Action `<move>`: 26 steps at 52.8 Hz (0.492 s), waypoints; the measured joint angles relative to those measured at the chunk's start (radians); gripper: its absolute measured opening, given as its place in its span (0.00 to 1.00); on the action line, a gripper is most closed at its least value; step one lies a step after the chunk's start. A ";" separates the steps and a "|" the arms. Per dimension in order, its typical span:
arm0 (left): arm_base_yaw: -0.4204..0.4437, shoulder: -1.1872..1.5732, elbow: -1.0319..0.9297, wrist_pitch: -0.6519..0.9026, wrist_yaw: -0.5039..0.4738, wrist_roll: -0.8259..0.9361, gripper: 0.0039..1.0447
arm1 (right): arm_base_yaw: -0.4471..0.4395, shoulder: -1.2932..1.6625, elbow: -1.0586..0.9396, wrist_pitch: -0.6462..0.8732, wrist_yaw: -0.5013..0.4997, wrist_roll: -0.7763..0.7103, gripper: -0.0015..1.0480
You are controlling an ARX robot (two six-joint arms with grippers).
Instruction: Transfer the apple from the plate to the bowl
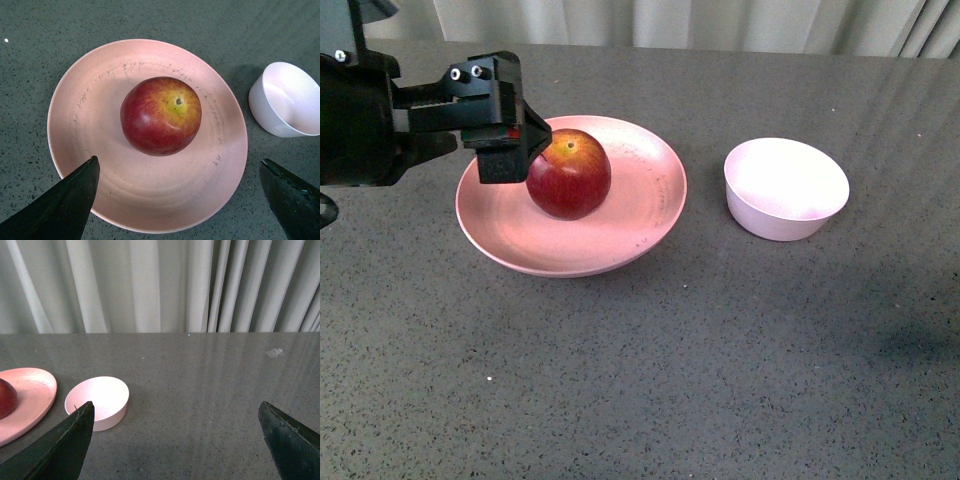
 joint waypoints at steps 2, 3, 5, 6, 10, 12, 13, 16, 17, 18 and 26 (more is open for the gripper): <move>-0.002 0.025 0.016 0.001 -0.004 0.005 0.92 | 0.000 0.000 0.000 0.000 0.000 0.000 0.91; -0.002 0.037 0.027 0.003 -0.006 0.007 0.92 | 0.000 0.000 0.000 0.000 0.000 0.000 0.91; -0.002 0.060 0.041 0.005 -0.009 0.010 0.92 | 0.000 0.000 0.000 0.000 0.000 0.000 0.91; -0.002 0.067 0.049 0.005 -0.010 0.011 0.92 | 0.000 0.000 0.000 0.000 0.000 0.000 0.91; -0.001 0.100 0.076 0.005 -0.014 0.013 0.92 | 0.000 0.000 0.000 0.000 0.000 0.000 0.91; -0.001 0.112 0.088 0.005 -0.018 0.015 0.92 | 0.000 0.000 0.000 0.000 0.000 0.000 0.91; -0.001 0.116 0.092 0.005 -0.018 0.016 0.92 | 0.000 0.000 0.000 0.000 0.000 0.000 0.91; -0.001 0.135 0.110 0.005 -0.024 0.019 0.92 | 0.000 0.000 0.000 0.000 0.000 0.000 0.91; -0.001 0.142 0.118 0.004 -0.025 0.021 0.92 | 0.000 0.000 0.000 0.000 0.000 0.000 0.91; 0.000 0.147 0.123 0.003 -0.025 0.021 0.92 | 0.000 0.000 0.000 0.000 0.000 0.000 0.91; 0.002 0.200 0.180 -0.011 -0.032 0.030 0.92 | 0.000 0.000 0.000 0.000 0.000 0.000 0.91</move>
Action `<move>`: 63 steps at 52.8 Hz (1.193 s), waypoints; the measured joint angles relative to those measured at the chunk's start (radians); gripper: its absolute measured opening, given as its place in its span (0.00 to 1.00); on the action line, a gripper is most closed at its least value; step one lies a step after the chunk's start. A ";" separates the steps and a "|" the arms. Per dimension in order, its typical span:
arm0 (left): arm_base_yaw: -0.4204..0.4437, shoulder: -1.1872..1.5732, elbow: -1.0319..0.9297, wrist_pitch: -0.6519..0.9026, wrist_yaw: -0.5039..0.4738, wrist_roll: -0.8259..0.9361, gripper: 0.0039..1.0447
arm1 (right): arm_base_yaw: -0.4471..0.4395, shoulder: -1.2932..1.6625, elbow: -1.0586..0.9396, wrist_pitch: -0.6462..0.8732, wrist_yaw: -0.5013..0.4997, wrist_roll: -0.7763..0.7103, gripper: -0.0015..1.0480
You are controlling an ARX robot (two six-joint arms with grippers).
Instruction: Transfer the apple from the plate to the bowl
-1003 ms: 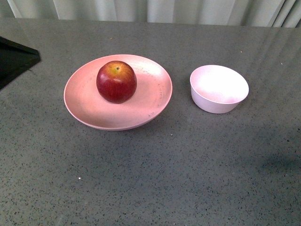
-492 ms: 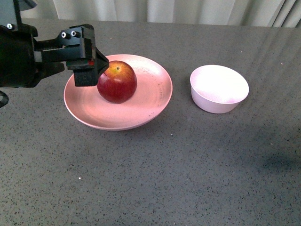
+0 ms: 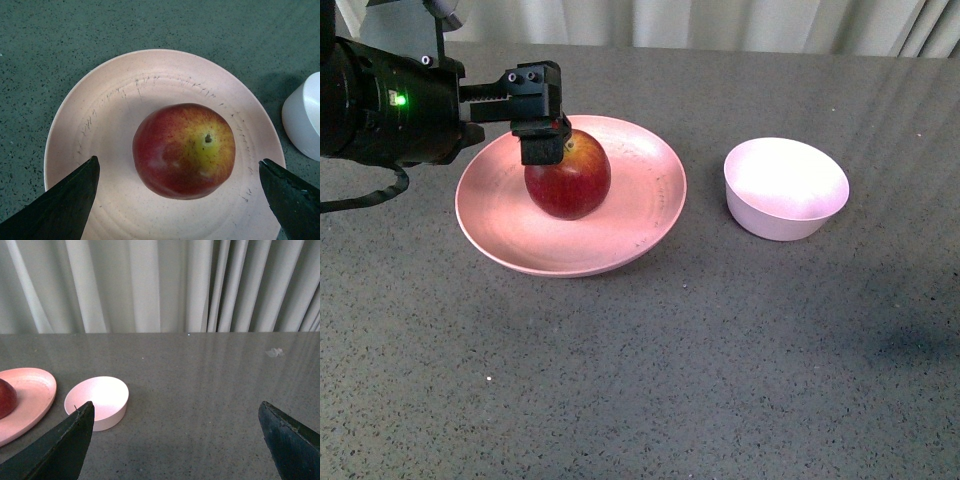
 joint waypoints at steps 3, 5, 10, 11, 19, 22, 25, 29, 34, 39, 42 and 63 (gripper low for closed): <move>0.000 0.013 0.014 -0.004 -0.002 0.002 0.92 | 0.000 0.000 0.000 0.000 0.000 0.000 0.91; 0.000 0.024 0.026 -0.007 -0.003 0.003 0.92 | 0.000 0.000 0.000 0.000 0.000 0.000 0.91; -0.002 0.041 0.045 -0.011 -0.008 0.005 0.92 | 0.000 0.000 0.000 0.000 0.000 0.000 0.91; -0.002 0.047 0.051 -0.013 -0.010 0.006 0.92 | 0.000 0.000 0.000 0.000 0.000 0.000 0.91; -0.015 0.078 0.088 -0.026 -0.024 0.010 0.92 | 0.000 0.000 0.000 0.000 0.000 0.000 0.91; -0.020 0.087 0.097 -0.029 -0.027 0.011 0.92 | 0.000 0.000 0.000 0.000 0.000 0.000 0.91; -0.025 0.097 0.106 -0.032 -0.034 0.012 0.92 | 0.000 0.000 0.000 0.000 0.000 0.000 0.91; -0.030 0.111 0.116 -0.036 -0.042 0.013 0.92 | 0.000 0.000 0.000 0.000 0.000 0.000 0.91; -0.036 0.129 0.128 -0.039 -0.052 0.020 0.92 | 0.000 0.000 0.000 0.000 0.000 0.000 0.91; -0.045 0.143 0.135 -0.043 -0.056 0.029 0.92 | 0.000 0.000 0.000 0.000 0.000 0.000 0.91; -0.050 0.149 0.138 -0.043 -0.061 0.035 0.92 | 0.000 0.000 0.000 0.000 0.000 0.000 0.91; -0.069 0.174 0.153 -0.055 -0.080 0.066 0.80 | 0.000 0.000 0.000 0.000 0.000 0.000 0.91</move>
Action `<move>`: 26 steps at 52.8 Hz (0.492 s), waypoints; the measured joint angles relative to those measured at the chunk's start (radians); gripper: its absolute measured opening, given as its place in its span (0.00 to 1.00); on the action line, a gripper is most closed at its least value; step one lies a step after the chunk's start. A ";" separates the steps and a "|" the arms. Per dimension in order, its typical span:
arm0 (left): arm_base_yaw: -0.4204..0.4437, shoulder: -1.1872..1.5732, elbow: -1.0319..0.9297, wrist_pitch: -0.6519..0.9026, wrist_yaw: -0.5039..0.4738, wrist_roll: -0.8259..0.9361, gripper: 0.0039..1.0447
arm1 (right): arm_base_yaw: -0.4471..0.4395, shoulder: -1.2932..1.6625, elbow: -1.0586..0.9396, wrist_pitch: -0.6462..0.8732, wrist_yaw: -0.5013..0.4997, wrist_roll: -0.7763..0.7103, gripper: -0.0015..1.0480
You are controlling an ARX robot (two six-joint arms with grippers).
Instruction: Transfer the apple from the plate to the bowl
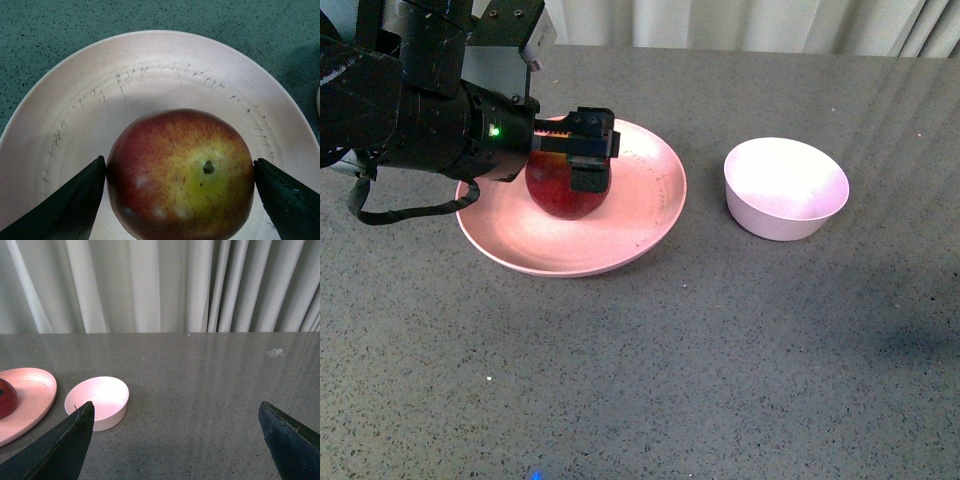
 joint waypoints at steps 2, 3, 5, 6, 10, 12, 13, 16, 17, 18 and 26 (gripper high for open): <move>0.000 0.000 0.002 0.000 0.000 0.001 0.76 | 0.000 0.000 0.000 0.000 0.000 0.000 0.91; 0.000 0.000 0.002 0.000 -0.001 0.001 0.75 | 0.000 0.000 0.000 0.000 0.000 0.000 0.91; 0.000 0.000 0.004 0.000 -0.002 0.002 0.72 | 0.000 0.000 0.000 0.000 0.000 0.000 0.91; 0.000 0.000 0.004 0.000 -0.003 0.002 0.71 | 0.000 0.000 0.000 0.000 0.000 0.000 0.91; -0.001 0.000 0.004 -0.001 -0.003 0.002 0.69 | 0.000 0.000 0.000 0.000 0.000 0.000 0.91; -0.001 -0.001 0.004 -0.001 -0.003 0.002 0.69 | 0.000 0.000 0.000 0.000 0.000 0.000 0.91; -0.002 -0.001 0.004 -0.002 -0.003 0.002 0.68 | 0.000 0.000 0.000 0.000 0.000 0.000 0.91; -0.004 -0.010 0.004 -0.009 0.001 0.000 0.68 | 0.000 0.000 0.000 0.000 0.000 0.000 0.91; -0.005 -0.011 0.004 -0.010 0.002 -0.001 0.68 | 0.000 0.000 0.000 0.000 0.000 0.000 0.91; -0.006 -0.015 0.004 -0.012 0.005 -0.002 0.68 | 0.000 0.000 0.000 0.000 0.000 0.000 0.91; -0.027 -0.051 0.005 -0.022 0.019 -0.006 0.68 | 0.000 0.000 0.000 0.000 0.000 0.000 0.91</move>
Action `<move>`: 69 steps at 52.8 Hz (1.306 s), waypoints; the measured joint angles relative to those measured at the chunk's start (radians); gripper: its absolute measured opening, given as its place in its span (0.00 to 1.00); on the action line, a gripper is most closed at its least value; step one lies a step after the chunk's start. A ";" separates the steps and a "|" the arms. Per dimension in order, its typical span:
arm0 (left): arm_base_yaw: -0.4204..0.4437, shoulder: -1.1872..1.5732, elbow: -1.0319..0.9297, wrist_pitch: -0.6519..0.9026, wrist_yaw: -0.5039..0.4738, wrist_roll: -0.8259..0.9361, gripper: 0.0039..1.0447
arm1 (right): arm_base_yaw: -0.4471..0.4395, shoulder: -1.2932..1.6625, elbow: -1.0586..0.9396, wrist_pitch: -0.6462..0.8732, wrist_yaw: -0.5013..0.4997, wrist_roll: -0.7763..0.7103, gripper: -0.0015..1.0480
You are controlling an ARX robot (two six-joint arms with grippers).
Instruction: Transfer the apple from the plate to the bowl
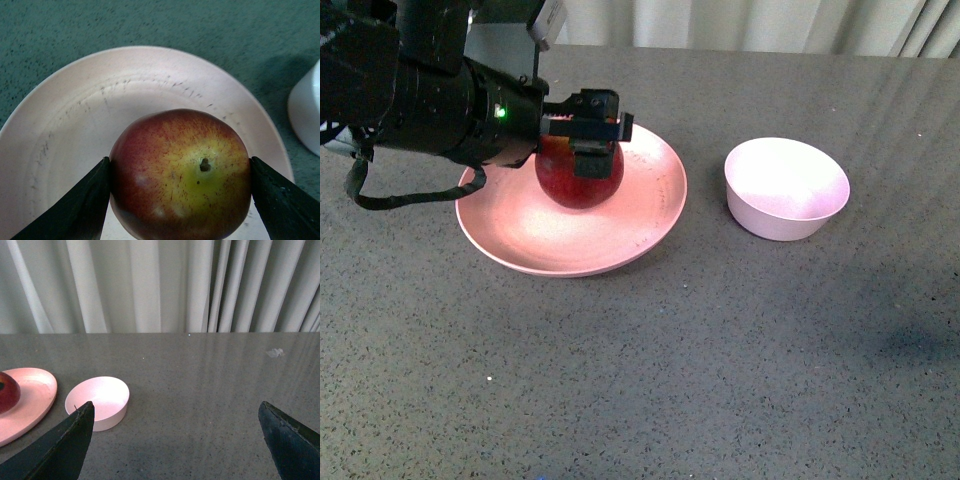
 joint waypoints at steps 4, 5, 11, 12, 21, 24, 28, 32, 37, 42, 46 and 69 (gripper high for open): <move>-0.024 -0.030 0.014 -0.012 0.013 -0.014 0.68 | 0.000 0.000 0.000 0.000 0.000 0.000 0.91; -0.032 -0.036 0.019 -0.013 0.015 -0.018 0.68 | 0.000 0.000 0.000 0.000 0.000 0.000 0.91; -0.096 -0.051 0.074 -0.031 0.028 -0.040 0.68 | 0.000 0.000 0.000 0.000 0.000 0.000 0.91; -0.106 -0.051 0.082 -0.035 0.028 -0.042 0.68 | 0.000 0.000 0.000 0.000 0.000 0.000 0.91; -0.177 -0.011 0.179 -0.075 0.021 -0.052 0.68 | 0.000 0.000 0.000 0.000 0.000 0.000 0.91; -0.195 0.012 0.212 -0.089 0.017 -0.052 0.68 | 0.000 0.000 0.000 0.000 0.000 0.000 0.91; -0.211 0.032 0.237 -0.103 0.015 -0.052 0.68 | 0.000 0.000 0.000 0.000 0.000 0.000 0.91; -0.224 0.053 0.260 -0.113 0.011 -0.052 0.68 | 0.000 0.000 0.000 0.000 0.000 0.000 0.91; -0.246 0.081 0.292 -0.125 0.012 -0.052 0.68 | 0.000 0.000 0.000 0.000 0.000 0.000 0.91; -0.266 0.110 0.321 -0.135 0.013 -0.051 0.68 | 0.000 0.000 0.000 0.000 0.000 0.000 0.91; -0.279 0.136 0.351 -0.143 0.012 -0.051 0.68 | 0.000 0.000 0.000 0.000 0.000 0.000 0.91; -0.307 0.239 0.454 -0.179 0.013 -0.051 0.68 | 0.000 0.000 0.000 0.000 0.000 0.000 0.91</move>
